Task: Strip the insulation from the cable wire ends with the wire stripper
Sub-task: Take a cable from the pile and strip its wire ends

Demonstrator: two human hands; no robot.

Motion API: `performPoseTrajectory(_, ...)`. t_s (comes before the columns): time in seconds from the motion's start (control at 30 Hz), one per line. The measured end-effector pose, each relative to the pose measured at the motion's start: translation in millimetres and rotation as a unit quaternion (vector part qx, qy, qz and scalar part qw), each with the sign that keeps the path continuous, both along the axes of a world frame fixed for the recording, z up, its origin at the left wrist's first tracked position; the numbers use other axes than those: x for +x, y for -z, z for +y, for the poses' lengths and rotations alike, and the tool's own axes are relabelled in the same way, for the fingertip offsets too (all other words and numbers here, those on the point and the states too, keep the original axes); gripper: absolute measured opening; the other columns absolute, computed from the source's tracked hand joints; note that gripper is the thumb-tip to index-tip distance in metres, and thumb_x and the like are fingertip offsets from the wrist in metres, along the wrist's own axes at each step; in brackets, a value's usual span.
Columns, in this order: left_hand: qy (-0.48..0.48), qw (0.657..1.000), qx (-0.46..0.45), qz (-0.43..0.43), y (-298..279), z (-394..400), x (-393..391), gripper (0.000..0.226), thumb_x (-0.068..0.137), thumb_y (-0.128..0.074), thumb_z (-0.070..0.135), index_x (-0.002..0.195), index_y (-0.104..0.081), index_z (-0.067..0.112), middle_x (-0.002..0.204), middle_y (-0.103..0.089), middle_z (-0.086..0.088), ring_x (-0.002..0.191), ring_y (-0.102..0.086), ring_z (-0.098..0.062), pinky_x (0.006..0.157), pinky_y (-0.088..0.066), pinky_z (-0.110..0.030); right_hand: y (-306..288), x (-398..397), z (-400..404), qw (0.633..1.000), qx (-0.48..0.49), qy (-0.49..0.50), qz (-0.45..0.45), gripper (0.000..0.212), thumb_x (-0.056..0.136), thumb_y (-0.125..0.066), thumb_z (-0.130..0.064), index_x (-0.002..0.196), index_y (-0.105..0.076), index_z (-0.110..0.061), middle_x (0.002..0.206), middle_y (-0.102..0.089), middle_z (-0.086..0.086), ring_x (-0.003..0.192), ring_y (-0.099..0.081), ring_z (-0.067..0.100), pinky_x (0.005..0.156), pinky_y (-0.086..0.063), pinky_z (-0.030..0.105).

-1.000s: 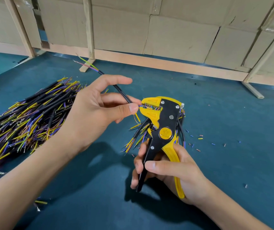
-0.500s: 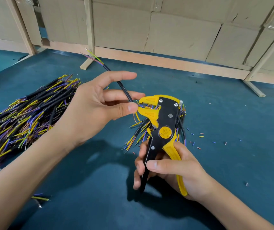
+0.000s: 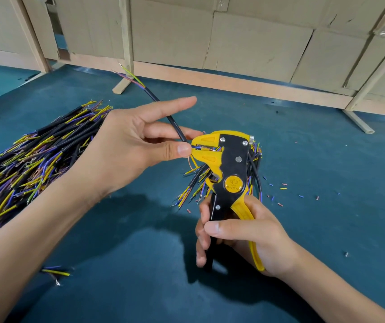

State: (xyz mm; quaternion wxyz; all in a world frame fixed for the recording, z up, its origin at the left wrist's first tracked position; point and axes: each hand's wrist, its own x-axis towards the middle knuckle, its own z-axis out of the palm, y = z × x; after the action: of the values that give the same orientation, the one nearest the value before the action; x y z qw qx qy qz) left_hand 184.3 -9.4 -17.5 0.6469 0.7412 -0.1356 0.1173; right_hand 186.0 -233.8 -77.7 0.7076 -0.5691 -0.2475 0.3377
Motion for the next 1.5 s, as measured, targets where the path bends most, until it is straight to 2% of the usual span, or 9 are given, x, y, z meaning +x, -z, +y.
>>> performPoseTrajectory(0.1,-0.002,1.000,0.000,-0.003,1.4,0.0,-1.1,0.058,0.080,-0.073,0.006,0.135,-0.058,0.015,0.095,-0.078,0.004,0.090,-0.070,0.005,0.065,-0.044,-0.001,0.7,0.4,0.2,1.000,-0.001,0.000,-0.009,0.012,0.082,-0.068,-0.014,0.091,-0.062,-0.010,0.073,-0.062,0.016,0.065,-0.064,0.037,0.071,-0.037,0.054)
performPoseTrajectory(0.2,-0.002,1.000,0.004,-0.008,2.5,0.2,-1.5,0.057,0.080,-0.072,0.007,0.135,-0.058,0.012,0.093,-0.078,-0.004,0.107,-0.070,-0.004,0.084,-0.051,-0.010,1.5,0.8,-0.2,1.000,0.001,0.000,-0.005,0.011,0.082,-0.068,-0.013,0.091,-0.062,-0.011,0.073,-0.062,0.016,0.066,-0.064,0.037,0.071,-0.036,0.054)
performPoseTrajectory(0.47,0.002,1.000,0.008,-0.010,1.2,-0.8,-1.3,0.063,0.080,-0.073,0.009,0.140,-0.055,0.013,0.098,-0.077,-0.012,0.109,-0.069,-0.006,0.093,-0.052,-0.019,2.5,2.0,0.7,1.000,0.004,-0.002,-0.008,0.010,0.083,-0.067,-0.014,0.090,-0.061,-0.011,0.072,-0.062,0.015,0.065,-0.065,0.037,0.070,-0.038,0.052)
performPoseTrajectory(0.73,-0.004,1.000,0.003,-0.012,1.6,-3.6,-1.1,0.062,0.079,-0.074,0.010,0.138,-0.057,0.015,0.098,-0.078,-0.008,0.108,-0.069,-0.005,0.098,-0.051,-0.021,4.3,1.8,2.8,1.000,0.021,0.008,-0.018,0.017,0.082,-0.067,-0.014,0.083,-0.053,-0.004,0.066,-0.059,0.012,0.058,-0.062,0.033,0.062,-0.047,0.037)
performPoseTrajectory(0.97,0.012,1.000,-0.015,-0.001,1.6,-2.2,-0.6,0.064,0.078,-0.075,0.012,0.139,-0.056,0.015,0.099,-0.078,-0.008,0.105,-0.069,-0.003,0.086,-0.051,-0.014,4.4,0.3,4.2,0.999,0.039,0.011,-0.027,0.008,0.082,-0.066,-0.010,0.084,-0.058,-0.009,0.068,-0.061,0.012,0.059,-0.062,0.034,0.061,-0.051,0.036)
performPoseTrajectory(1.07,0.017,1.000,-0.019,0.016,0.4,-0.3,-0.9,0.063,0.077,-0.076,0.017,0.138,-0.058,0.019,0.098,-0.078,-0.007,0.105,-0.068,-0.002,0.070,-0.047,-0.010,3.5,0.7,4.2,0.999,0.043,0.002,-0.017,0.009,0.083,-0.065,-0.007,0.091,-0.062,-0.010,0.071,-0.062,0.014,0.061,-0.063,0.035,0.063,-0.052,0.037)
performPoseTrajectory(1.17,0.018,0.999,-0.023,0.040,1.4,2.1,-0.2,0.058,0.076,-0.078,0.021,0.132,-0.063,0.026,0.090,-0.078,-0.006,0.103,-0.067,-0.008,0.057,-0.042,-0.018,4.1,1.1,3.5,0.999,0.040,0.003,-0.021,0.010,0.083,-0.065,-0.006,0.092,-0.062,-0.010,0.071,-0.061,0.015,0.062,-0.063,0.036,0.063,-0.052,0.038)
performPoseTrajectory(1.37,0.016,0.998,-0.018,0.059,1.6,4.1,1.7,0.061,0.074,-0.078,0.023,0.133,-0.062,0.020,0.082,-0.077,-0.003,0.065,-0.049,-0.014,0.054,-0.041,-0.020,5.7,-0.3,4.4,0.998,0.020,0.023,-0.051,0.011,0.082,-0.065,-0.010,0.082,-0.055,-0.007,0.064,-0.059,0.013,0.057,-0.061,0.034,0.059,-0.049,0.035)
performPoseTrajectory(1.5,0.013,0.998,-0.011,0.059,1.6,3.3,1.4,0.062,0.074,-0.078,0.025,0.133,-0.062,0.020,0.085,-0.078,-0.003,0.071,-0.058,-0.010,0.055,-0.042,-0.018,5.5,-0.9,4.9,0.998,0.009,0.030,-0.058,0.011,0.082,-0.066,-0.012,0.080,-0.055,-0.009,0.065,-0.060,0.010,0.057,-0.062,0.034,0.059,-0.046,0.036)
